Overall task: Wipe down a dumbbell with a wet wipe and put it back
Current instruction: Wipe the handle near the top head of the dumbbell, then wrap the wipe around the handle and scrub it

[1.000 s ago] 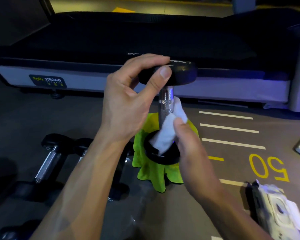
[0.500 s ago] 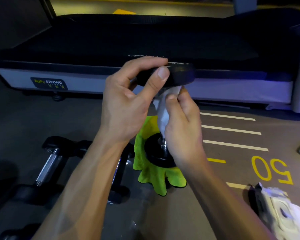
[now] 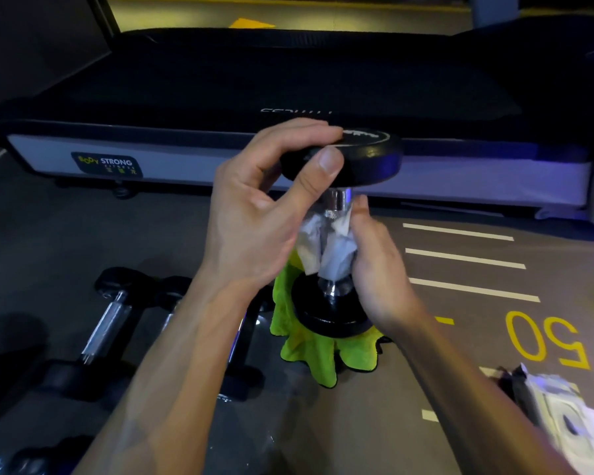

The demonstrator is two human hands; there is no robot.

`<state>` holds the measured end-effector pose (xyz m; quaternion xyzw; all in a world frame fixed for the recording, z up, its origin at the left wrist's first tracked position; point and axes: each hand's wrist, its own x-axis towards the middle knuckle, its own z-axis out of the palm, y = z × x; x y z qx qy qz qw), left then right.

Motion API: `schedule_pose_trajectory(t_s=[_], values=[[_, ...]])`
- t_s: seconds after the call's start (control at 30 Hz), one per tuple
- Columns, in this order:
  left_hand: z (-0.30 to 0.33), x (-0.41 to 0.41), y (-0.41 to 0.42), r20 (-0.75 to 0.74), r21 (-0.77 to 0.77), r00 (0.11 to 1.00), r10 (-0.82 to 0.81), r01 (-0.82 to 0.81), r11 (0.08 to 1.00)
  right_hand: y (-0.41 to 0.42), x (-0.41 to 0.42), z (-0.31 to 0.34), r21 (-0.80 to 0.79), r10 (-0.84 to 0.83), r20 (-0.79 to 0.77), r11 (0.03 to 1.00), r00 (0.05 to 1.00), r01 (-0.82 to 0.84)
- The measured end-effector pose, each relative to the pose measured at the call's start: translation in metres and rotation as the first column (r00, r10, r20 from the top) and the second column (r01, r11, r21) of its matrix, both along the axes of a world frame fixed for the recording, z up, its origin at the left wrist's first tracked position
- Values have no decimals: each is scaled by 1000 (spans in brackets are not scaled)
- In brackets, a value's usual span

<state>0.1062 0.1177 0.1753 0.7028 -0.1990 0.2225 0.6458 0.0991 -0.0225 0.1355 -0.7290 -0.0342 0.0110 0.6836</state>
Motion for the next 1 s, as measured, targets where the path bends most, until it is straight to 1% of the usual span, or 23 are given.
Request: schedule_pose_trajectory(t_s=[0.07,0.13,0.17,0.2,0.27,0.33,0.37,0.4,0.47,0.5,0.53,0.57,0.6,0.67,0.73,0.77,0.83,0.87,0.9,0.93,1.0], values=[[-1,-1,0,15,0,1000,17,-17,1000,-8,-13,-4,-192,76,55,979,996,-64],[-2,-1,-3,25,-4,999,47,-46,999,-13,-23,-15,-417,143,113,905,983,-84],[-4,0,-3,25,0,997,71,-71,997,-14,-28,-23,-491,133,123,869,983,-56],[-6,0,-4,10,10,995,95,-95,995,-15,-33,-31,-542,105,148,840,984,-8],[-10,-3,-3,-57,48,991,119,-117,992,-13,-47,-39,-565,42,264,816,964,119],[-18,-9,-4,-159,137,981,109,-88,987,-11,-55,-44,-529,5,343,827,939,188],[-26,-12,-7,-241,173,965,107,-66,983,-12,-57,-45,-518,1,362,831,932,201],[-35,-15,-11,-338,180,934,114,-54,982,-13,-58,-45,-508,-9,358,837,934,203],[-51,-16,-20,-510,118,854,103,-50,992,-16,-59,-44,-472,-40,291,863,956,180],[-57,-15,-23,-521,135,847,101,-36,990,-17,-59,-43,-471,-42,272,865,961,171],[-58,-16,-26,-500,190,856,130,-38,981,-18,-61,-42,-464,-46,261,870,964,167],[-55,-17,-28,-471,225,869,152,-48,973,-20,-63,-43,-435,-63,250,884,966,170],[-53,-20,-28,-459,222,876,150,-51,974,-20,-65,-43,-360,-99,227,916,969,178],[-52,-29,-23,-454,141,883,120,-62,988,-20,-73,-40,-138,-171,150,972,974,192],[-54,-46,-12,-467,45,880,80,-67,997,-17,-85,-40,78,-187,63,980,980,182],[-55,-55,-2,-467,13,882,70,-72,997,-16,-93,-41,161,-175,28,973,984,168],[-59,-81,27,-471,-17,880,61,-78,997,-9,-109,-50,247,-124,-44,960,991,131],[-62,-97,44,-490,5,869,68,-76,997,-5,-115,-60,254,-76,-87,962,993,96],[-66,-115,63,-520,58,849,93,-74,996,0,-121,-71,242,-22,-142,969,990,56],[-74,-133,82,-553,149,821,146,-75,986,6,-126,-82,227,31,-219,974,975,20],[-98,-175,116,-599,365,744,295,-73,928,24,-136,-102,226,155,-383,972,911,-71]])
